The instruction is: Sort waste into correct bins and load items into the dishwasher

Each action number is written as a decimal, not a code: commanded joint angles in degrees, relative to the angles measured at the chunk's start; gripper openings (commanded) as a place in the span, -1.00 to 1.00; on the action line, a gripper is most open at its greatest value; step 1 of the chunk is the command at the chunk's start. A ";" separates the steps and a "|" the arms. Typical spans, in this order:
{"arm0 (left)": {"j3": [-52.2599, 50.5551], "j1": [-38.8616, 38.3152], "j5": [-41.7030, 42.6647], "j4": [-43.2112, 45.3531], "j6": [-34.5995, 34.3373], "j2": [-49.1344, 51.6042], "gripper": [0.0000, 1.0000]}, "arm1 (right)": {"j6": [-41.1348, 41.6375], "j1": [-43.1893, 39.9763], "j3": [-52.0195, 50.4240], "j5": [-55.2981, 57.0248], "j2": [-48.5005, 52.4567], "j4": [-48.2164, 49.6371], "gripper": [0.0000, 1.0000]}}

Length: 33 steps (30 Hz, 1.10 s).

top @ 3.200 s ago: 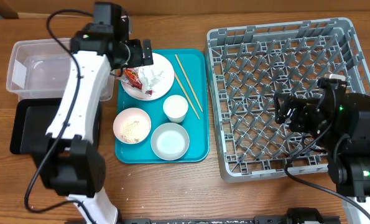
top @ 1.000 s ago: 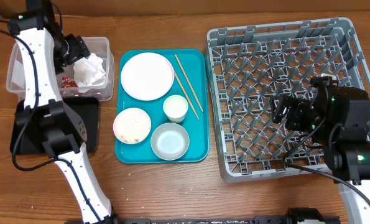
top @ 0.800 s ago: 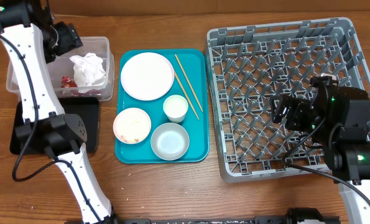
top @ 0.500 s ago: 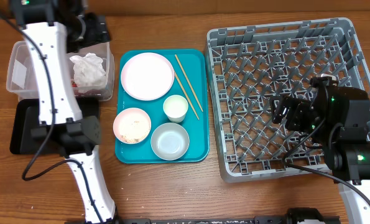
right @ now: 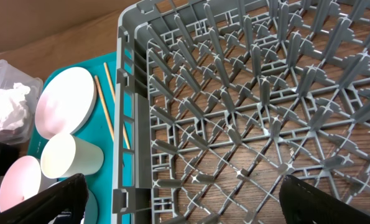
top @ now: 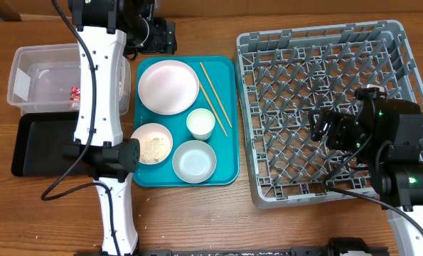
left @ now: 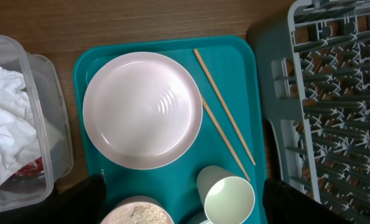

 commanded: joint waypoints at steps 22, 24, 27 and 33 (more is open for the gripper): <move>0.79 -0.02 -0.98 0.52 0.85 -1.81 0.65 | -0.17 0.26 1.70 -0.28 -0.20 0.68 1.00; 0.79 -0.02 -1.01 0.52 0.85 -1.81 0.64 | -0.17 0.26 1.70 -0.28 -0.20 0.68 0.99; 0.79 -0.02 -1.05 0.55 0.85 -1.81 0.64 | -0.17 0.26 1.70 -0.28 -0.20 0.68 1.00; 0.79 -0.02 -1.14 2.29 0.87 -1.81 0.63 | -0.17 0.26 1.70 -0.28 -0.15 0.68 1.00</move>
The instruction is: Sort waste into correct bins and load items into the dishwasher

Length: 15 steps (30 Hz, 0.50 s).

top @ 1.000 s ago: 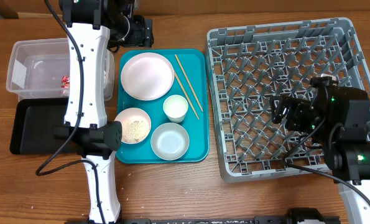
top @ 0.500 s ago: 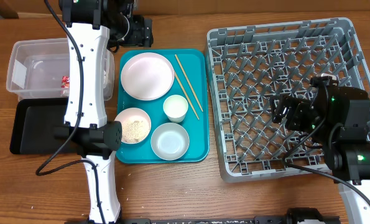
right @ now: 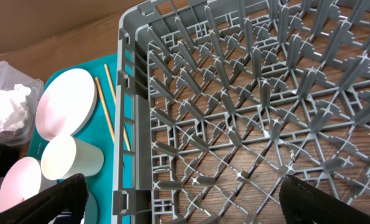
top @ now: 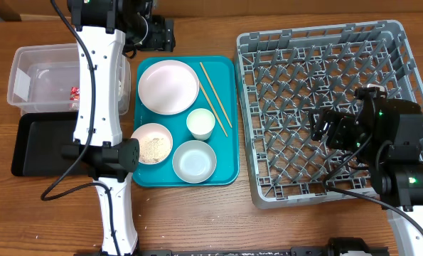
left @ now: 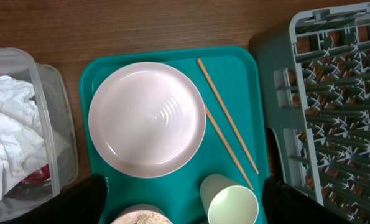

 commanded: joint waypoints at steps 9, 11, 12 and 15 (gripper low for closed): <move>0.79 -0.07 -0.59 -1.88 0.92 -1.81 0.67 | -0.17 0.28 1.70 -0.28 -0.15 0.35 1.00; 0.79 -0.07 -0.59 -1.88 1.07 -1.81 0.67 | -0.17 0.28 1.70 -0.28 -0.15 0.35 0.99; 0.79 -0.07 -0.59 -1.88 1.05 -1.81 0.67 | -0.17 0.28 1.70 -0.28 -0.15 0.35 0.99; 0.79 -0.07 -0.59 -1.88 1.05 -1.81 0.67 | -0.20 0.28 1.70 -0.28 -0.15 0.35 1.00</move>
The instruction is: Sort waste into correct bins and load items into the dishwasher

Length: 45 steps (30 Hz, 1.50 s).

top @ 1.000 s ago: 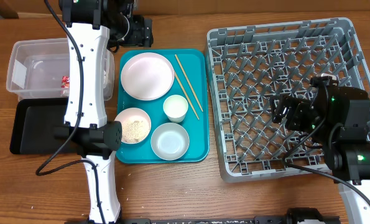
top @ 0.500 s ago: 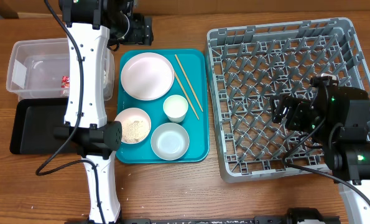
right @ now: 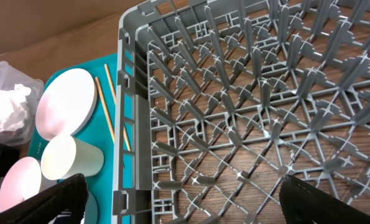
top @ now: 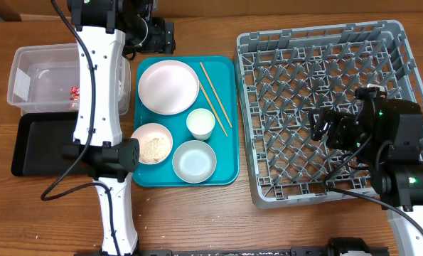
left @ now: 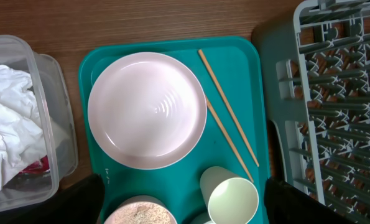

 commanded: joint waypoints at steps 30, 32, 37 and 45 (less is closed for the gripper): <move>-7.69 -8.31 3.98 -0.17 -0.28 -11.21 0.50 | -0.11 0.28 1.68 -0.48 0.17 0.24 1.00; -13.16 -8.52 3.96 -0.17 -0.31 -14.56 0.46 | -0.11 0.28 1.68 -0.48 0.17 0.24 0.99; -22.14 -8.61 1.90 -0.17 -2.97 -22.16 0.43 | 0.33 0.28 1.68 -1.36 0.17 0.28 0.99; -30.08 -9.81 -6.67 -0.17 -11.26 -29.44 0.41 | 0.31 0.28 1.68 -6.10 0.17 0.09 0.99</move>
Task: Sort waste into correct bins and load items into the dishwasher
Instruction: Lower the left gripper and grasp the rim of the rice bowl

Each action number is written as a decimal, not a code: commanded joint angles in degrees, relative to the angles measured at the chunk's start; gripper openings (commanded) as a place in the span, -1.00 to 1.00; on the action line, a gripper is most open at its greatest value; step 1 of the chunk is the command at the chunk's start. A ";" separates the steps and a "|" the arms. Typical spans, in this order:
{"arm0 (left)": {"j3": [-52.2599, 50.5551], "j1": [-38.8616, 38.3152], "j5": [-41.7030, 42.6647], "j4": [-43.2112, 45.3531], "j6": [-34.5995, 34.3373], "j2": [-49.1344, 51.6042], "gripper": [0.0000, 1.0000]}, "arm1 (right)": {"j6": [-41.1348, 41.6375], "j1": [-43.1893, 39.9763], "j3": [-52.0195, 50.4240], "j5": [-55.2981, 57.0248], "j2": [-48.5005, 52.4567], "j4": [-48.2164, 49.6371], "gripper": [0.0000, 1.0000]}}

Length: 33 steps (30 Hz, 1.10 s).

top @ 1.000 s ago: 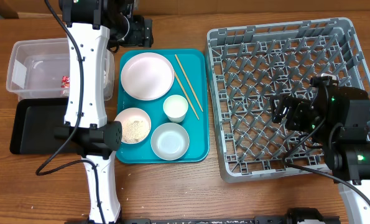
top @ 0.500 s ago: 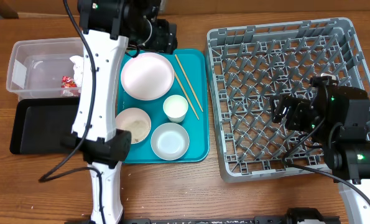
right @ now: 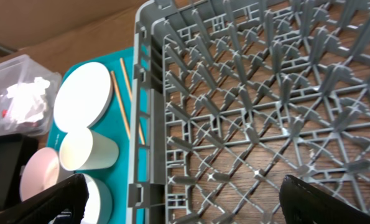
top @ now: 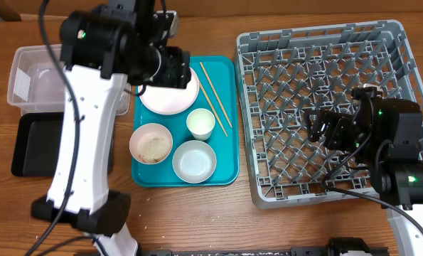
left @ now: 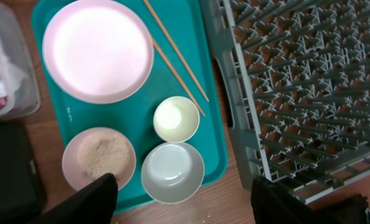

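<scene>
A teal tray point(top: 225, 171) carries a pink plate point(left: 97, 50), two chopsticks point(left: 175, 59), a pale cup point(left: 176, 118), a pink bowl of crumbs point(left: 99, 157) and a light-blue bowl point(left: 172, 171). To its right stands the grey dishwasher rack point(top: 325, 71) with nothing in it. My left gripper point(left: 183, 190) hangs open high over the tray, holding nothing; from overhead it covers the plate's far edge point(top: 170, 65). My right gripper point(right: 185, 196) is open above the rack's left part, also holding nothing.
A clear plastic bin point(top: 33, 71) with crumpled white paper stands left of the tray. In front of it lies a black bin point(top: 26, 146). The left arm's white links reach over both bins. Bare wooden table point(top: 197, 213) runs along the front.
My left gripper was low over the tray's far end; now it is higher and nearer the tray's middle, seeing the whole tray and the rack. The right gripper shifted slightly. Nothing was taken.
At all three earlier moments my left gripper hovered open over the plate and chopsticks with only small shifts, and the right stayed open over the rack. Now the left is raised over the tray. All dishes lie where they were.
</scene>
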 commanded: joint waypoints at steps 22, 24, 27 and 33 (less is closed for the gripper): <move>-41.55 -0.87 -13.42 17.57 -22.45 -3.41 -0.14 | -0.02 0.28 1.68 -1.53 -0.13 0.22 1.00; -44.68 -0.87 -13.40 20.24 -22.77 -3.41 -0.16 | -0.02 0.28 1.68 -1.53 -0.13 0.20 1.00; -49.66 -0.79 -13.35 24.81 -22.77 -3.32 -0.16 | -0.02 0.28 1.68 -1.53 -0.13 0.17 1.00; -56.28 1.07 -10.93 33.42 -20.39 -3.30 -0.07 | 0.00 0.28 1.68 -1.55 -0.13 0.17 1.00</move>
